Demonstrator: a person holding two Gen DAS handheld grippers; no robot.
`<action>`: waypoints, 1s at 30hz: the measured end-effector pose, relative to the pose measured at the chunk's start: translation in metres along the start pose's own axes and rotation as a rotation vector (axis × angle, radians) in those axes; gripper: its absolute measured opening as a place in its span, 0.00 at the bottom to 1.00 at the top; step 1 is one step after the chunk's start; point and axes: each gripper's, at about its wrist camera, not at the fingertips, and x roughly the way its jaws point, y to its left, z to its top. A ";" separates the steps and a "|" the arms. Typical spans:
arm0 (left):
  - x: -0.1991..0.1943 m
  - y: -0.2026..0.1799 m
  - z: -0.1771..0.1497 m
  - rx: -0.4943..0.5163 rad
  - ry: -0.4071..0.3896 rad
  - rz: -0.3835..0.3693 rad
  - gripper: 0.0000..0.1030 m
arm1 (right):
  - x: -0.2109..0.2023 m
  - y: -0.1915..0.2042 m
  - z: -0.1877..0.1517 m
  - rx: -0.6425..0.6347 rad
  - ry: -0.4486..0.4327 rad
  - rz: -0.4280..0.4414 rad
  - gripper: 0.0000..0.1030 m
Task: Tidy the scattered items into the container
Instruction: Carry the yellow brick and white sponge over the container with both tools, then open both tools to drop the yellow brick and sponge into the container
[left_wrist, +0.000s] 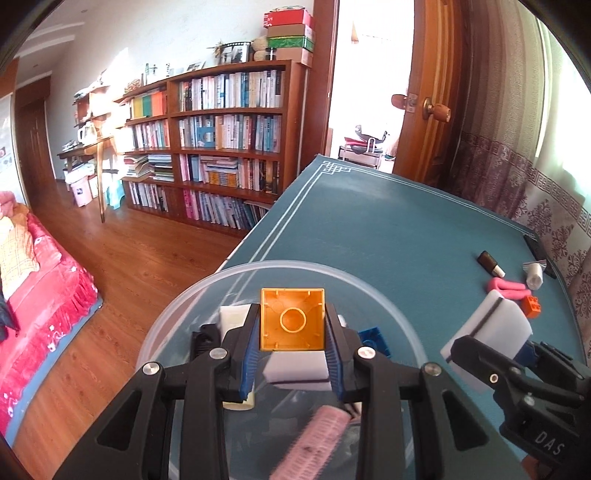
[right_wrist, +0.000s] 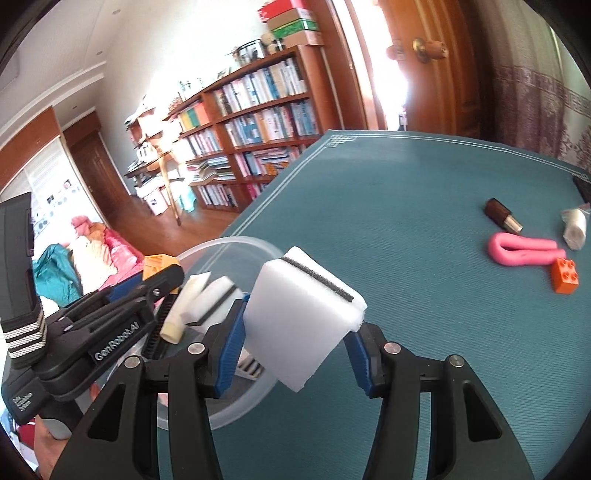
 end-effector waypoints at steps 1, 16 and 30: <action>0.001 0.003 -0.001 -0.003 0.004 0.004 0.34 | 0.001 0.004 0.000 -0.007 0.004 0.008 0.53; -0.002 0.029 -0.005 -0.043 0.015 0.002 0.55 | 0.010 0.038 -0.013 -0.092 0.053 0.065 0.53; -0.016 0.046 0.007 -0.072 -0.024 0.030 0.82 | 0.017 0.059 -0.021 -0.185 0.096 0.107 0.56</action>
